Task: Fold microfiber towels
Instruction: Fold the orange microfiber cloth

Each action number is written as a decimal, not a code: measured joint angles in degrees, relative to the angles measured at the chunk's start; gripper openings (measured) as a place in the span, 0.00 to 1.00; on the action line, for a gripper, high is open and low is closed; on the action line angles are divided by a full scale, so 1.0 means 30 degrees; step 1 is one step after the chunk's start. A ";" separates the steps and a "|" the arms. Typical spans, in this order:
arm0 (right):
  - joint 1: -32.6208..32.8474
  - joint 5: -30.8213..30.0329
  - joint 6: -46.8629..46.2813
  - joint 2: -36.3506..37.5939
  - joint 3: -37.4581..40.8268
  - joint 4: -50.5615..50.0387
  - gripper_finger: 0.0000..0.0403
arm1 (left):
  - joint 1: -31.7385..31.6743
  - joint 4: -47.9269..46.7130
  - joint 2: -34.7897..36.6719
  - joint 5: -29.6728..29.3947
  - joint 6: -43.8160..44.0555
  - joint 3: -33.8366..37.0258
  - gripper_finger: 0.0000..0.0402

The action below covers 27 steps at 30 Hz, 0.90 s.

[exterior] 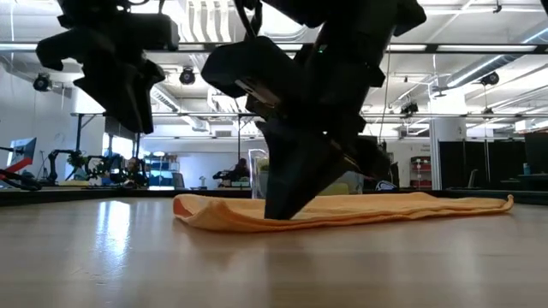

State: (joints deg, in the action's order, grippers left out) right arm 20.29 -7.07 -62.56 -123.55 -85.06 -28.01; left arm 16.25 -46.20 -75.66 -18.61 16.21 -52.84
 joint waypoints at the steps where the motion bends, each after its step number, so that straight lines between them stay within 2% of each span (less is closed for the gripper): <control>1: 0.0054 0.0130 -0.0106 0.0009 0.0016 -0.0199 0.03 | 0.0000 0.0098 0.0007 0.0000 0.0007 0.0000 0.36; 11: 0.1568 0.3593 0.0639 0.0689 0.0017 -0.4322 0.03 | 0.0000 0.0904 0.0000 0.0062 0.0000 0.0000 0.36; 22: 0.4230 0.4527 -0.1116 0.0816 0.0076 -1.1572 0.03 | 0.0015 0.1992 0.0000 0.0102 -0.0007 0.0000 0.36; 27: 0.5135 0.4538 -0.1658 0.1515 0.0146 -1.2041 0.03 | 0.0007 0.2452 -0.0007 0.0102 -0.0007 0.0000 0.36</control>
State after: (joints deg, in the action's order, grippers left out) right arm 35.69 6.54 -67.54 -119.00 -84.62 -64.13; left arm 16.27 -38.84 -75.68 -18.31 16.19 -52.84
